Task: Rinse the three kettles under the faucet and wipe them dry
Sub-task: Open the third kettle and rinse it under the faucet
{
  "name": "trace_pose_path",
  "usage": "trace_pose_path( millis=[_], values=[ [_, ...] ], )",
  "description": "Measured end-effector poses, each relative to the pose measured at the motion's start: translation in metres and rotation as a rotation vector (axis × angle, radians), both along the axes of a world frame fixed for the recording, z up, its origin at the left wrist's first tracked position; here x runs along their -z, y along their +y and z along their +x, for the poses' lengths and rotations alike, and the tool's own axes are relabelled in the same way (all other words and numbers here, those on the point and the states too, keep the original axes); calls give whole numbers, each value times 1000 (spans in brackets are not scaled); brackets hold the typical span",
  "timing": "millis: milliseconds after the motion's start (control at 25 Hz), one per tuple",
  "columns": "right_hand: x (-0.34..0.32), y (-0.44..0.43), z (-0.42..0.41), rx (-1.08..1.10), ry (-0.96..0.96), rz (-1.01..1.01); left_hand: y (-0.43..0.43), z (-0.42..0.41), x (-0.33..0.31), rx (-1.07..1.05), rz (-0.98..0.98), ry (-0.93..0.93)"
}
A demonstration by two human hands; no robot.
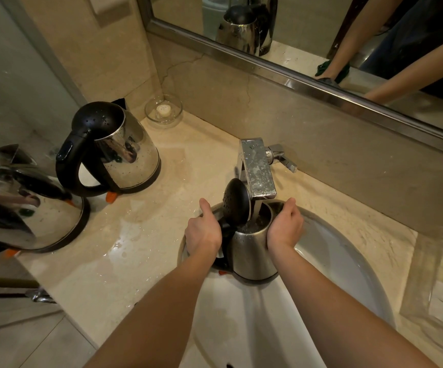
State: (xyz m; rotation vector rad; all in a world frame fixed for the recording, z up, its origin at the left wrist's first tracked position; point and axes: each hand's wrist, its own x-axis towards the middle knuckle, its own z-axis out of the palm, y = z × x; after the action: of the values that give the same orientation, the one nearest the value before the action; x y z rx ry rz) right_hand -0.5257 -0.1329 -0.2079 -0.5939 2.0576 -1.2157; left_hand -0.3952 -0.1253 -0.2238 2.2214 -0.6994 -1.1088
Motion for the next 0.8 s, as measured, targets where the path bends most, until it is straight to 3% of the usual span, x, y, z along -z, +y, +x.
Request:
trace_pose_path(
  millis=[800],
  values=[
    [-7, 2, 1, -3, 1, -5, 1, 0, 2, 5, 6, -6]
  ],
)
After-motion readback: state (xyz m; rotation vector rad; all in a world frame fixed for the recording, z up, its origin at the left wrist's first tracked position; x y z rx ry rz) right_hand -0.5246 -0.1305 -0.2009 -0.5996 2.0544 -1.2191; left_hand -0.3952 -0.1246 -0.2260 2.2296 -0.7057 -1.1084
